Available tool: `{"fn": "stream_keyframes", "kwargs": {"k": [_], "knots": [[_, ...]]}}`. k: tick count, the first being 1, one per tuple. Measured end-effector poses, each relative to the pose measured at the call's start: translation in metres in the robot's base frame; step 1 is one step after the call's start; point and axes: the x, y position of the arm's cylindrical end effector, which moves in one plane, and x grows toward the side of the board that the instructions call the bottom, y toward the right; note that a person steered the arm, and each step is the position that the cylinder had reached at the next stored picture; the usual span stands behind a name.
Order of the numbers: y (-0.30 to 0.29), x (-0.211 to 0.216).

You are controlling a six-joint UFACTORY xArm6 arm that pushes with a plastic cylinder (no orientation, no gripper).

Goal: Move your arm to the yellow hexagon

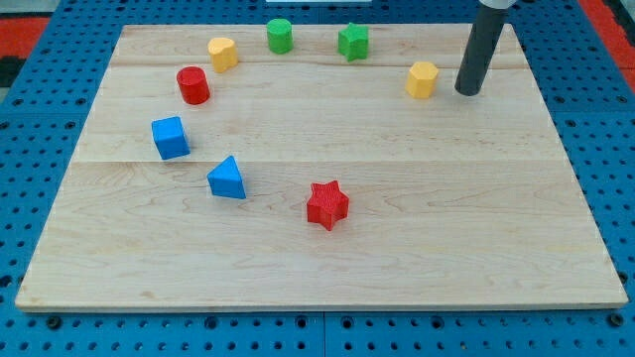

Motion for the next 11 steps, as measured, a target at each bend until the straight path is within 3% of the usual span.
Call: {"fn": "stream_keyframes", "kwargs": {"k": [11], "knots": [[0.014,0.005]]}}
